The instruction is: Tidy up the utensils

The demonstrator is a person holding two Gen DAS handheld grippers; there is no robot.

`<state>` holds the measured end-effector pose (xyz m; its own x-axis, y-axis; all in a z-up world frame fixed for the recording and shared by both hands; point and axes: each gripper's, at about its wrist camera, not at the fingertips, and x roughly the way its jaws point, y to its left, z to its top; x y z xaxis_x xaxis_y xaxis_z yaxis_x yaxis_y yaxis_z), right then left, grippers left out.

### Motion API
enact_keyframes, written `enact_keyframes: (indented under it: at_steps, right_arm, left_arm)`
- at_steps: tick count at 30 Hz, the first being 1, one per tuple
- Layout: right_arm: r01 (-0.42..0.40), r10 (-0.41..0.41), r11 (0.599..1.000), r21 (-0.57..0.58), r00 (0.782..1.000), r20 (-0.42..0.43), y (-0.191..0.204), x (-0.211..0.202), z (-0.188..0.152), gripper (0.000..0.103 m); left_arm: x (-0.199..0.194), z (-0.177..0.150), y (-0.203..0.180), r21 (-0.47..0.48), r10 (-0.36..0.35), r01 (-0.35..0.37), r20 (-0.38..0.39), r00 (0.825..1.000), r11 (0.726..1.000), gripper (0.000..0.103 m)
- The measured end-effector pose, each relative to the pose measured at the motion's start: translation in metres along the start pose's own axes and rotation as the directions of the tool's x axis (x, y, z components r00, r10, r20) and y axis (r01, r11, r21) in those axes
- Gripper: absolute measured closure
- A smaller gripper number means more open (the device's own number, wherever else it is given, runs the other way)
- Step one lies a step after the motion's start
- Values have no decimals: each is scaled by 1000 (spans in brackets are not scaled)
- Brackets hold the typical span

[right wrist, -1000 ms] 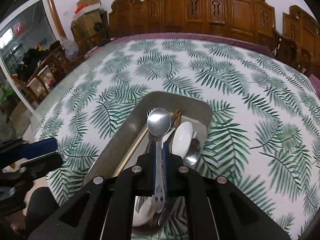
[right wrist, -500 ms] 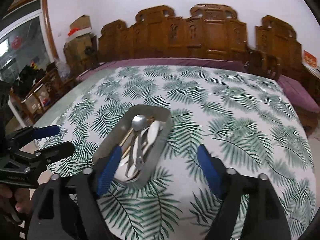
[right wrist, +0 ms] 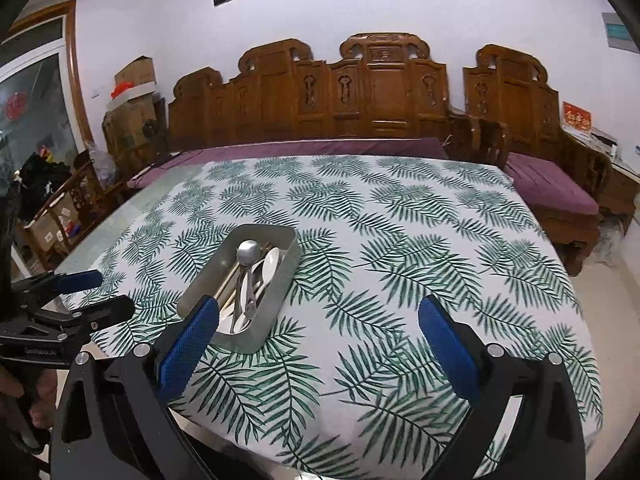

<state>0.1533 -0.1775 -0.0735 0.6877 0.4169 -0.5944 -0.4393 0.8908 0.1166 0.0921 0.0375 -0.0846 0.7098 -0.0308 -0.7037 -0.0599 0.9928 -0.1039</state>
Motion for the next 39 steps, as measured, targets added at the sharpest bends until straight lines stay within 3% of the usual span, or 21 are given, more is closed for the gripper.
enact_keyframes:
  at_steps: [10,22,32,39]
  right_arm:
    - [7,-7,1000,10,997,79,0,-40,9,3]
    - [-26,30,999,-20,972,233,10,-105,30,3]
    - [-47,56,998,-42,961,270,19,-126,32,3]
    - [-47,57,998,-43,962,268,19,-126,33,3]
  left_arm:
    - [-44,5,-20,38,3,-7,99,995,999,8]
    - [-109,23,-40,58,-31,16,259,965,998,8]
    - [-129,20,-51,84,-14,-13,320,947,996,8]
    - [-128,18,-48,69,-12,-10,319,948,998,8]
